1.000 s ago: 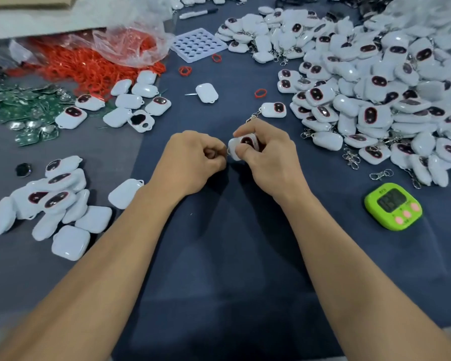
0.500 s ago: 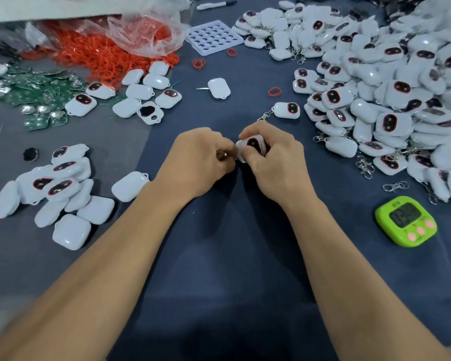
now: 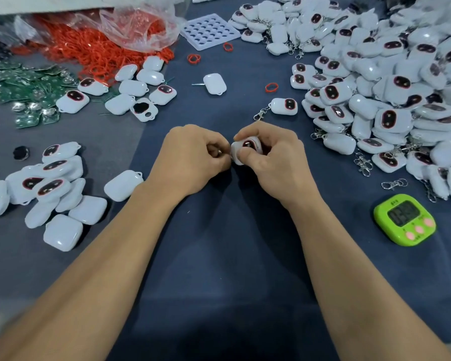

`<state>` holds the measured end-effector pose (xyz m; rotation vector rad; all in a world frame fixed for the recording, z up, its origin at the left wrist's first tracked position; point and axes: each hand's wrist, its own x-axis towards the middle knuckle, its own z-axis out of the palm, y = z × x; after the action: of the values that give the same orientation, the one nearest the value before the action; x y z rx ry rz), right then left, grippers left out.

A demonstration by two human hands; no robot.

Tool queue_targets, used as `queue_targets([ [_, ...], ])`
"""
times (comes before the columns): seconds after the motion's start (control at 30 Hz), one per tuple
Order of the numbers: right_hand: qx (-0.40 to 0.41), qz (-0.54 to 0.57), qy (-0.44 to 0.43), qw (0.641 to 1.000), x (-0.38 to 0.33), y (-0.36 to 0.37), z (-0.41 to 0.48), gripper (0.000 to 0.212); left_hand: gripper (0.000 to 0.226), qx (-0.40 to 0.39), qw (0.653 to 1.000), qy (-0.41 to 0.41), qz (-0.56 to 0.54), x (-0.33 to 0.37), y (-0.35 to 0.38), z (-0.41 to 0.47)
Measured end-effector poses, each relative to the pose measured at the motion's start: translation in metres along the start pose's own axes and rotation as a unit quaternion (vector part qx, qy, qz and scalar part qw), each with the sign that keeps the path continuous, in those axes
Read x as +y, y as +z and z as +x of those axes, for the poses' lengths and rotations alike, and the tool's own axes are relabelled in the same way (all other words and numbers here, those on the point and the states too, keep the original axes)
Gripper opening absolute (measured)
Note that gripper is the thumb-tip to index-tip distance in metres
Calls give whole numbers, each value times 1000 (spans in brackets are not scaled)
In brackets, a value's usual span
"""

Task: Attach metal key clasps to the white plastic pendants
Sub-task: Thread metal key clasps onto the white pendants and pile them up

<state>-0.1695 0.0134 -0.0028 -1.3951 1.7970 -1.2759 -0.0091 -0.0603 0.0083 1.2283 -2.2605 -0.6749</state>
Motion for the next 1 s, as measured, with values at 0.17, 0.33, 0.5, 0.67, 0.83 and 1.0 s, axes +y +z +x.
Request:
queue_targets([
  [0.17, 2, 172, 17, 985, -1, -9, 1, 17, 13, -20, 973, -37, -228, -5, -6, 4],
  [0.33, -25, 273, 34, 961, -3, -15, 0, 15, 19, -83, 941, -27, -328, -6, -15, 5],
  [0.5, -40, 322, 42, 945, 0, -17, 1, 15, 11, -94, 927, -42, -362, 1, -10, 0],
  [0.67, -47, 322, 42, 945, -1, -17, 1, 15, 10, -61, 917, -74, -388, 9, -5, -2],
  [0.83, -59, 316, 36, 946, -1, -18, 0, 15, 13, -37, 911, -84, -402, 11, -5, 0],
  [1.0, -59, 311, 37, 948, 0, -17, 0, 14, 14, -35, 915, -104, -389, 11, -4, 0],
])
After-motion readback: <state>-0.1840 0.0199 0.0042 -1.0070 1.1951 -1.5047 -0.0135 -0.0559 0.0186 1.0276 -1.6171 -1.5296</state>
